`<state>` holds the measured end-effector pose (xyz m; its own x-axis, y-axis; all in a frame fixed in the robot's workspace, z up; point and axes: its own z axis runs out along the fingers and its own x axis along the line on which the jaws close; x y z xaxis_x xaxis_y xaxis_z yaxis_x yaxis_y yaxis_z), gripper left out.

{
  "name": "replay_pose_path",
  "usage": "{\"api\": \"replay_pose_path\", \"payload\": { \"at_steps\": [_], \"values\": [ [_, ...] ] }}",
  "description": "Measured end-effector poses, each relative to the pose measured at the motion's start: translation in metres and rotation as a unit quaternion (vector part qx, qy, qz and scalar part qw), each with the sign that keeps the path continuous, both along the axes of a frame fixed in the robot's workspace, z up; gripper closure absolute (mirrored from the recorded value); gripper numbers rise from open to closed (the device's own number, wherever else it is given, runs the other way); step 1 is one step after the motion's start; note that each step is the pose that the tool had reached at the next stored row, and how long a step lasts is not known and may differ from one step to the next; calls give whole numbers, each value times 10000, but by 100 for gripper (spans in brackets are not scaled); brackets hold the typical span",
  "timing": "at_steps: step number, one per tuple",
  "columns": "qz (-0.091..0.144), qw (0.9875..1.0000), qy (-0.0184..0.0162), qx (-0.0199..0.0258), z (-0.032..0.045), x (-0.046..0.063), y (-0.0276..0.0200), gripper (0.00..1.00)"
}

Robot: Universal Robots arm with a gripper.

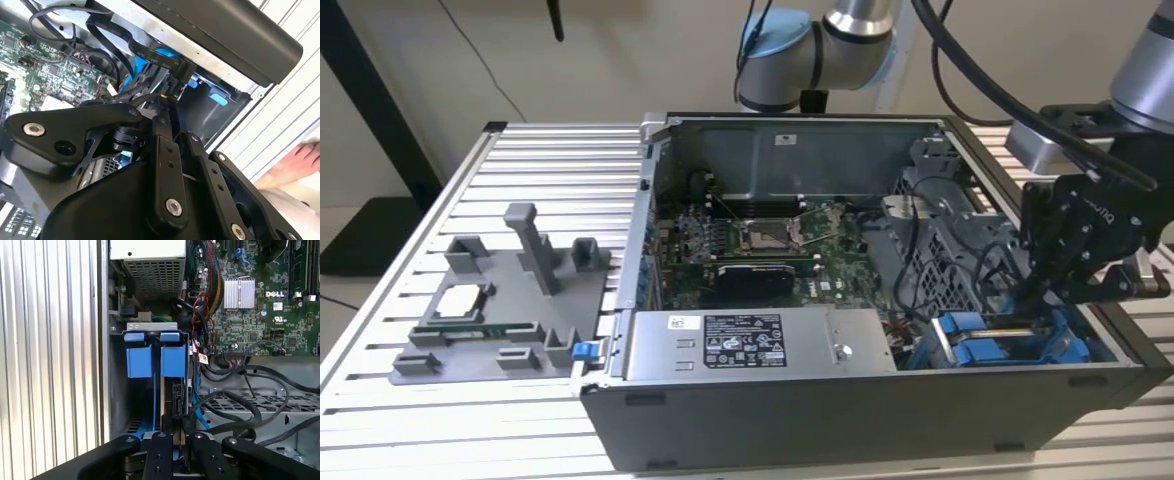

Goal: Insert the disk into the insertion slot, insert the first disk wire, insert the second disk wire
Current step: 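Insert the first disk wire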

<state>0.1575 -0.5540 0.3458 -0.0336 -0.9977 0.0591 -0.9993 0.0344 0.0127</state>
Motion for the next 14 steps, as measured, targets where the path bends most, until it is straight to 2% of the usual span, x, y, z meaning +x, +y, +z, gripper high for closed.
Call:
{"api": "replay_pose_path", "payload": {
  "at_steps": [3,9,14],
  "values": [
    [2,10000,-67,-12,-8,-9,22,100],
    [8,9999,-111,-77,-30,-15,26,100],
    [12,9998,-196,-82,-40,-29,51,100]
  ]
}}
